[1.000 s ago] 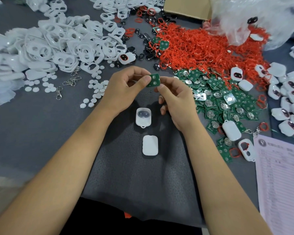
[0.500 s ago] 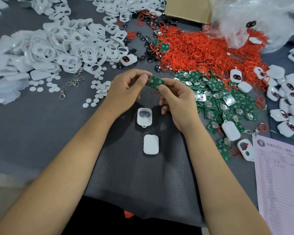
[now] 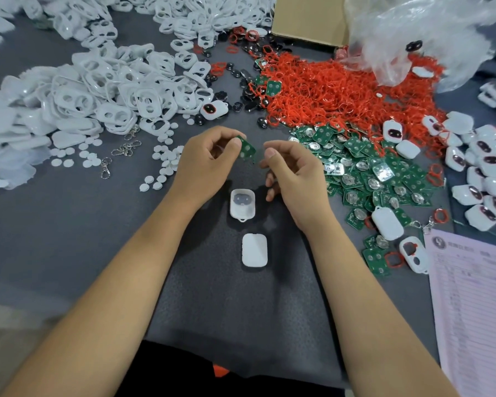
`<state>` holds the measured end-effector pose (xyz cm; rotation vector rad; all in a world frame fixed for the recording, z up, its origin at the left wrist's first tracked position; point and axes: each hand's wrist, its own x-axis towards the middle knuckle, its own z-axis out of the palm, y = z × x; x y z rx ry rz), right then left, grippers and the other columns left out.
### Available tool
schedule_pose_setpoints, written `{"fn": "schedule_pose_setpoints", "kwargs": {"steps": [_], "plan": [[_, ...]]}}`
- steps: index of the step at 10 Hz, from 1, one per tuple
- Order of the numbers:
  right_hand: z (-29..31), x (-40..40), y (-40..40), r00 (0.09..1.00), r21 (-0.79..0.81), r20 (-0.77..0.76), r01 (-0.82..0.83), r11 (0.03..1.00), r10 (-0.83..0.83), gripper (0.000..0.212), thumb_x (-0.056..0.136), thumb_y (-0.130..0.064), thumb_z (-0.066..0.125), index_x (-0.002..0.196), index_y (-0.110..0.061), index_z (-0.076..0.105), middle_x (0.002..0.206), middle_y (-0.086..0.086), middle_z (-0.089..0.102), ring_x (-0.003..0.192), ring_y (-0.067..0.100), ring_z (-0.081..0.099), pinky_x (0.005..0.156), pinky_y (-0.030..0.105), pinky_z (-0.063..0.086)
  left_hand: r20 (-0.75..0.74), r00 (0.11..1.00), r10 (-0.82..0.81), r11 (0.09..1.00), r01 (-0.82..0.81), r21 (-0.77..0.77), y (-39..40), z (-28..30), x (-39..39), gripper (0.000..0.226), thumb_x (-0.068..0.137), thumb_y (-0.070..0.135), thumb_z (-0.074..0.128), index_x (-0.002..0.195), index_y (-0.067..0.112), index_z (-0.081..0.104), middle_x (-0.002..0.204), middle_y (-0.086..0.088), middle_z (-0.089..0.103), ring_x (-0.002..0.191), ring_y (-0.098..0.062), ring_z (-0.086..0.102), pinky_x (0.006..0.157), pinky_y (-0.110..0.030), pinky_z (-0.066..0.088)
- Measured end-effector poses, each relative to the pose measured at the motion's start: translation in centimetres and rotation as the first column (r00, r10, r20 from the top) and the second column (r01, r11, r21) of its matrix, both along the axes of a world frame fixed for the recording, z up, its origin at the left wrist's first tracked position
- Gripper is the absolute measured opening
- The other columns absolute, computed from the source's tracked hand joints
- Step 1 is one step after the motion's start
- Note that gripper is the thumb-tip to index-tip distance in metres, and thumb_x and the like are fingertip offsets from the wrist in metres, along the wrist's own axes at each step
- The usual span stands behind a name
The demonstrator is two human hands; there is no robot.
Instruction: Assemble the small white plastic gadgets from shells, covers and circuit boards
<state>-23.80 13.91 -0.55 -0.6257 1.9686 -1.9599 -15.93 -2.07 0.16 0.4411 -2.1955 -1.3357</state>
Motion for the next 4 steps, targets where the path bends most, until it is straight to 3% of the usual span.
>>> {"fn": "schedule_pose_setpoints", "kwargs": {"steps": [1,2,3,4], "plan": [[-0.1,0.0,0.0,0.999,0.043,-0.036,-0.016,0.999,0.018,0.012,0.102,-0.015,0.063,0.11,-0.012,0.071,0.079,-0.004,0.07,0.058,0.015,0.06,0.047,0.032,0.054,0.004,1.0,0.024,0.998,-0.024,-0.053,0.0,-0.5,0.5,0.017,0.1,0.02,0.061,0.112,0.022,0.073,0.089,0.014,0.071,0.078,-0.001,0.063,0.069,-0.01,0.044],[-0.3,0.4,0.1,0.997,0.093,-0.07,-0.032,0.995,0.039,0.01,0.102,-0.015,0.064,0.107,-0.017,0.072,0.078,-0.005,0.07,0.056,0.016,0.062,0.049,0.037,0.056,0.047,0.996,0.071,0.988,-0.064,-0.142,0.3,-0.9,1.4,0.015,0.099,0.021,0.061,0.109,0.025,0.072,0.091,0.015,0.07,0.082,-0.006,0.065,0.073,-0.019,0.049],[0.0,0.2,-0.1,0.997,0.1,-0.076,-0.018,0.995,0.026,0.012,0.102,-0.013,0.063,0.105,-0.021,0.071,0.081,-0.001,0.073,0.056,0.014,0.061,0.048,0.031,0.054,0.078,0.989,0.123,0.96,-0.098,-0.26,-0.1,-1.0,1.6,0.014,0.098,0.019,0.062,0.105,0.026,0.072,0.094,0.014,0.065,0.085,-0.004,0.06,0.075,-0.021,0.048],[-0.1,0.8,0.2,0.998,0.107,-0.057,-0.028,0.994,0.034,0.013,0.102,-0.012,0.062,0.105,-0.022,0.071,0.082,0.0,0.074,0.057,0.014,0.062,0.05,0.031,0.055,0.076,0.988,0.136,0.952,-0.108,-0.287,0.4,-1.3,2.2,0.013,0.096,0.015,0.066,0.105,0.023,0.073,0.1,0.011,0.059,0.094,0.0,0.055,0.08,-0.007,0.04]]}}
